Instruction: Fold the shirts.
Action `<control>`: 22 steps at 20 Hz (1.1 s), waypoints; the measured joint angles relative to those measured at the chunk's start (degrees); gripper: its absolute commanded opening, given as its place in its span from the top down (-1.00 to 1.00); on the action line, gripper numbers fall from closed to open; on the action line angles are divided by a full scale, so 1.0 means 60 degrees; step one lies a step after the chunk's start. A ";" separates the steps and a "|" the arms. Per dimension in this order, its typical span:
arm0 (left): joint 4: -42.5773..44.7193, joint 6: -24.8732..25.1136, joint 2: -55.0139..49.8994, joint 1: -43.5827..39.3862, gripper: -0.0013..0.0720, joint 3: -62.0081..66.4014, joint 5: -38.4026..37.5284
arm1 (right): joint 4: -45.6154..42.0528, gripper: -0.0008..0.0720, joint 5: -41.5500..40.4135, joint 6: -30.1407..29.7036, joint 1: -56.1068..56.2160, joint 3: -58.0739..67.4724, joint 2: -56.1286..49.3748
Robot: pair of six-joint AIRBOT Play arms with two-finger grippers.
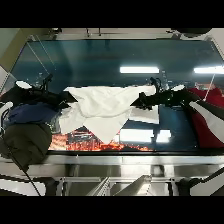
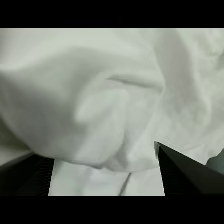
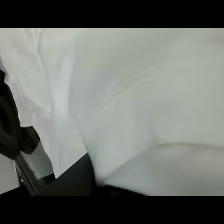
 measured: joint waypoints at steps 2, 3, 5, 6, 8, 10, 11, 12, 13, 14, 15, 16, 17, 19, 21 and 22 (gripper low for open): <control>-0.0004 -0.0062 0.0007 0.0193 -0.99 0.0000 -0.0033 | -0.0004 0.92 0.0157 -0.0033 -0.0244 0.0000 0.0040; -0.0007 -0.0106 0.0007 0.0273 -0.99 0.0000 -0.0022 | -0.0004 0.93 0.0259 -0.0036 -0.0357 0.0000 0.0055; -0.0036 -0.0186 0.0007 0.0342 -0.98 -0.0004 0.0171 | -0.0007 0.93 0.0404 -0.0066 -0.0510 0.0000 0.0069; -0.0084 -0.0219 0.0007 0.0331 -0.98 0.0000 0.0372 | -0.0007 0.93 0.0463 -0.0066 -0.0557 0.0000 0.0073; -0.0397 -0.0251 0.0007 0.0204 -0.93 -0.0004 0.0809 | -0.0011 0.93 0.0532 -0.0069 -0.0601 0.0000 0.0080; -0.0732 -0.0270 0.0007 -0.0029 0.25 0.0000 0.1311 | -0.0011 0.92 0.0568 -0.0076 -0.0619 0.0000 0.0080; -0.0845 -0.0273 0.0007 -0.0168 0.81 -0.0004 0.1588 | -0.0011 0.92 0.0586 -0.0080 -0.0627 0.0000 0.0080; -0.0918 -0.0270 0.0007 -0.0302 0.92 0.0000 0.1829 | -0.0011 0.93 0.0608 -0.0084 -0.0630 0.0000 0.0080; -0.0991 -0.0259 0.0007 -0.0441 0.91 -0.0004 0.2029 | -0.0011 0.93 0.0648 -0.0102 -0.0634 0.0000 0.0080; -0.1056 -0.0255 0.0007 -0.0561 0.91 -0.0004 0.2138 | -0.0007 0.93 0.0714 -0.0102 -0.0637 0.0000 0.0080; -0.1111 -0.0251 0.0029 -0.0670 0.91 -0.0004 0.2193 | -0.0007 0.93 0.0812 -0.0106 -0.0648 0.0000 0.0087; -0.1137 -0.0251 0.0095 -0.0750 0.91 -0.0004 0.2175 | -0.0004 0.93 0.0947 -0.0102 -0.0663 0.0000 0.0106; -0.1188 -0.0244 0.0215 -0.0801 0.91 -0.0004 0.2087 | -0.0004 0.93 0.1137 -0.0102 -0.0696 0.0007 0.0160; -0.1209 -0.0164 0.0721 -0.0820 0.91 -0.0004 0.1767 | 0.0025 0.93 0.1657 -0.0171 -0.0820 0.0036 0.0433; -0.1260 -0.0076 0.1566 -0.0692 0.91 0.0015 0.1428 | 0.0182 0.93 0.2310 -0.0255 -0.1049 0.0135 0.0998; -0.1260 -0.0044 0.2073 -0.0583 0.91 0.0076 0.1257 | 0.0339 0.93 0.2652 -0.0273 -0.1217 0.0211 0.1410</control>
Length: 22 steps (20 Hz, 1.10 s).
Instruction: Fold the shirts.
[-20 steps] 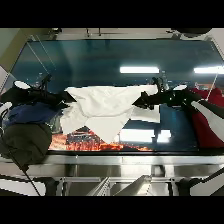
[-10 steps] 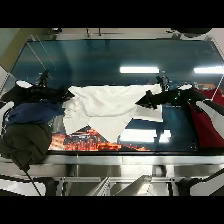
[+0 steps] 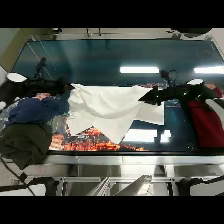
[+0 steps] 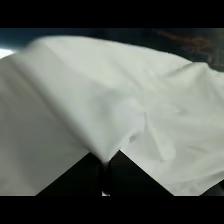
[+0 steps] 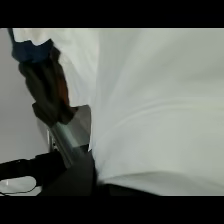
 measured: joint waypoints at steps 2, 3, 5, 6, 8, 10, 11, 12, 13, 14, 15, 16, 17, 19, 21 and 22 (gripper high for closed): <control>0.0000 0.0051 0.1137 0.0284 0.91 0.0342 -0.0550 | 0.0579 0.93 0.0601 -0.0025 -0.0357 0.0178 0.0922; -0.0004 0.0051 0.1749 0.0448 0.91 0.0634 -0.0845 | 0.1009 0.92 0.0914 -0.0047 -0.0583 0.0284 0.1483; -0.0007 0.0015 0.2907 0.0754 0.91 0.1333 -0.1279 | 0.1982 0.92 0.1432 0.0026 -0.1045 0.0492 0.2605; -0.0011 -0.0011 0.3493 0.0903 0.91 0.1749 -0.1428 | 0.2550 0.92 0.1668 0.0036 -0.1290 0.0583 0.3213; -0.0044 -0.0131 0.4539 0.1147 0.91 0.2550 -0.1625 | 0.3621 0.92 0.2055 0.0127 -0.1708 0.0688 0.4379; -0.0044 -0.0171 0.5504 0.1402 0.91 0.3421 -0.1727 | 0.4601 0.92 0.2317 0.0131 -0.2087 0.0772 0.5635; -0.0047 -0.0204 0.5923 0.1537 0.91 0.3847 -0.1741 | 0.5016 0.92 0.2364 0.0117 -0.2273 0.0809 0.6298; -0.0044 -0.0204 0.6328 0.1698 0.91 0.4299 -0.1767 | 0.5311 0.92 0.2331 0.0055 -0.2437 0.0849 0.6903; -0.0040 -0.0208 0.6652 0.1854 0.91 0.4707 -0.1774 | 0.5541 0.92 0.2164 0.0022 -0.2601 0.0889 0.7544; 0.0000 -0.0208 0.6943 0.2033 0.91 0.5111 -0.1803 | 0.5650 0.92 0.1945 0.0011 -0.2736 0.0914 0.8094; 0.0073 -0.0204 0.7155 0.2211 0.91 0.5450 -0.1818 | 0.5617 0.92 0.1566 -0.0015 -0.2849 0.0936 0.8655; 0.0117 -0.0204 0.7267 0.2397 0.90 0.5745 -0.1843 | 0.5362 0.92 0.1137 -0.0022 -0.2925 0.0954 0.9089; 0.0204 -0.0208 0.7253 0.2561 0.90 0.5952 -0.1967 | 0.4878 0.92 0.0634 -0.0022 -0.2983 0.0965 0.9475; 0.0350 -0.0233 0.6907 0.2732 0.90 0.6043 -0.2371 | 0.3617 0.92 -0.0339 0.0098 -0.3053 0.0965 0.9876; 0.0222 -0.0237 0.6273 0.2630 0.90 0.5734 -0.2812 | 0.2350 0.92 -0.1053 0.0463 -0.3085 0.0940 0.9861; 0.0135 -0.0233 0.5796 0.2433 0.91 0.5446 -0.3045 | 0.1821 0.92 -0.1282 0.0652 -0.3067 0.0852 0.9668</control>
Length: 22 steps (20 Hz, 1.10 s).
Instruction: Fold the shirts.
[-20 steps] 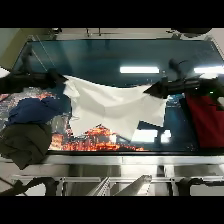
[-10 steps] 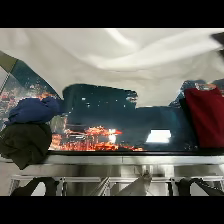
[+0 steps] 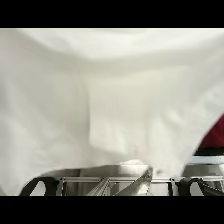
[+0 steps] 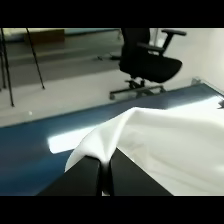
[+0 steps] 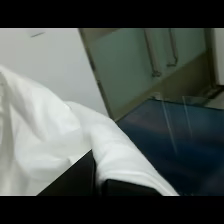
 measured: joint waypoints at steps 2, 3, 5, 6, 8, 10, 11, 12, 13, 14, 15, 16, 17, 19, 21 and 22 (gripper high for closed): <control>-0.0073 0.0135 -0.1096 -0.0579 0.91 -0.0630 -0.0273 | -0.0798 0.92 -0.0302 0.0295 0.0142 -0.0368 -0.0616; -0.0066 0.0310 -0.1741 -0.0947 0.91 -0.0976 -0.0364 | -0.1056 0.92 -0.0412 0.0397 0.0284 -0.0670 -0.1053; -0.0073 0.0729 -0.3107 -0.1701 0.91 -0.1534 -0.0295 | -0.1417 0.92 -0.0659 0.0517 0.0670 -0.1392 -0.2127; -0.0025 0.0882 -0.3872 -0.2040 0.76 -0.1716 -0.0142 | -0.1537 0.74 -0.0892 0.0572 0.0903 -0.1785 -0.2801; 0.0153 0.1122 -0.5570 -0.2608 -0.63 -0.1778 0.0117 | -0.1647 -0.33 -0.1464 0.0441 0.1344 -0.2379 -0.4291; 0.0353 0.1166 -0.7373 -0.2907 -0.99 -0.1300 0.0186 | -0.1603 -0.36 -0.2142 0.0106 0.1617 -0.2659 -0.5836; 0.0470 0.0991 -0.8131 -0.2922 -0.99 -0.0911 0.0091 | -0.1399 -0.36 -0.2463 -0.0178 0.1661 -0.2681 -0.6619; 0.0499 0.0739 -0.8776 -0.2852 -0.99 -0.0474 -0.0142 | -0.1111 -0.35 -0.2532 -0.0525 0.1647 -0.2637 -0.7286; 0.0543 0.0448 -0.9355 -0.2721 -0.98 -0.0033 -0.0463 | -0.0841 -0.35 -0.2521 -0.0874 0.1574 -0.2550 -0.7785; 0.0594 0.0157 -0.9777 -0.2550 -0.98 0.0306 -0.0838 | -0.0663 -0.35 -0.2419 -0.1188 0.1457 -0.2433 -0.8153; 0.0619 -0.0135 -1.0098 -0.2342 -0.98 0.0565 -0.1275 | -0.0550 -0.35 -0.2273 -0.1468 0.1282 -0.2266 -0.8429; 0.0641 -0.0393 -1.0280 -0.2138 -0.98 0.0678 -0.1665 | -0.0539 -0.35 -0.2065 -0.1687 0.1064 -0.2058 -0.8623; 0.0663 -0.0597 -1.0338 -0.1967 -0.93 0.0608 -0.2000 | -0.0707 -0.36 -0.1861 -0.1785 0.0838 -0.1851 -0.8750; 0.0688 -0.0783 -1.0112 -0.1719 -0.93 -0.0120 -0.2481 | -0.1545 -0.35 -0.1545 -0.1683 0.0342 -0.1388 -0.8929; 0.0747 -0.0823 -0.9493 -0.1585 -0.94 -0.1494 -0.2645 | -0.2736 -0.36 -0.1388 -0.1381 -0.0015 -0.1005 -0.9020; 0.0867 -0.0787 -0.9085 -0.1555 -0.94 -0.2382 -0.2623 | -0.3333 -0.36 -0.1341 -0.1275 -0.0124 -0.0849 -0.9056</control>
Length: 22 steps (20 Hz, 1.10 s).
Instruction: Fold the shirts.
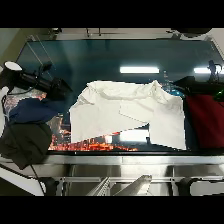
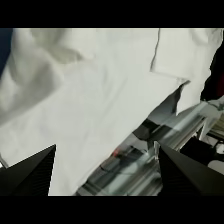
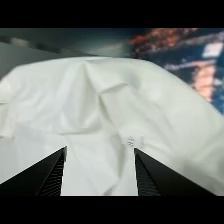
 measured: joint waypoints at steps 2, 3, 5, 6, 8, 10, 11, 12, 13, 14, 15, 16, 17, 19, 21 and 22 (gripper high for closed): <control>0.0386 0.0069 0.0889 0.0036 -0.94 -0.1872 0.0244 | -0.1184 -0.36 0.0036 0.0153 -0.0138 0.0280 -0.0058; 0.0634 0.0102 0.1330 0.0055 -0.94 -0.2801 0.0452 | -0.1705 -0.36 0.0029 0.0182 -0.0182 0.0390 -0.0080; 0.1005 0.0131 0.2193 0.0087 -0.93 -0.4645 0.1009 | -0.2346 -0.35 -0.0073 0.0259 -0.0237 0.0532 -0.0106; 0.1129 0.0135 0.2557 0.0091 -0.93 -0.5410 0.1319 | -0.2557 -0.35 -0.0109 0.0262 -0.0251 0.0579 -0.0113; 0.1271 0.0168 0.3162 0.0098 -0.93 -0.6710 0.1993 | -0.2845 -0.35 -0.0146 0.0313 -0.0273 0.0634 -0.0124; 0.1377 0.0168 0.3537 0.0102 -0.93 -0.7610 0.2557 | -0.3020 -0.36 -0.0178 0.0331 -0.0280 0.0659 -0.0124; 0.1282 0.0164 0.3668 0.0106 -0.93 -0.7938 0.2699 | -0.3067 -0.35 -0.0186 0.0328 -0.0284 0.0667 -0.0127; 0.1184 0.0164 0.3748 0.0106 -0.93 -0.8189 0.2820 | -0.3111 -0.35 -0.0211 0.0324 -0.0288 0.0674 -0.0124; 0.1107 0.0164 0.3814 0.0106 -0.93 -0.8408 0.2998 | -0.3169 -0.35 -0.0211 0.0244 -0.0291 0.0678 -0.0124; 0.0969 0.0229 0.3858 0.0109 -0.93 -0.8572 0.3187 | -0.3238 -0.35 -0.0215 0.0178 -0.0291 0.0681 -0.0127; 0.0747 0.0393 0.3880 0.0109 -0.76 -0.8699 0.3300 | -0.3311 -0.35 -0.0215 0.0135 -0.0291 0.0688 -0.0127; 0.0459 0.0605 0.3891 0.0106 -0.21 -0.8797 0.3399 | -0.3384 -0.35 -0.0226 0.0102 -0.0291 0.0688 -0.0138; 0.0204 0.0892 0.3898 0.0102 0.45 -0.8881 0.3876 | -0.3475 -0.35 -0.0237 0.0062 -0.0291 0.0688 -0.0168; -0.0310 0.1443 0.3894 0.0102 0.79 -0.8950 0.4692 | -0.3537 -0.35 -0.0178 0.0029 -0.0295 0.0688 -0.0226; -0.0885 0.1774 0.3909 0.0102 0.91 -0.8987 0.4743 | -0.3603 -0.35 -0.0026 -0.0040 -0.0295 0.0688 -0.0346; -0.1104 0.1902 0.3920 0.0102 0.91 -0.8994 0.4747 | -0.3632 -0.35 -0.0007 -0.0091 -0.0295 0.0688 -0.0423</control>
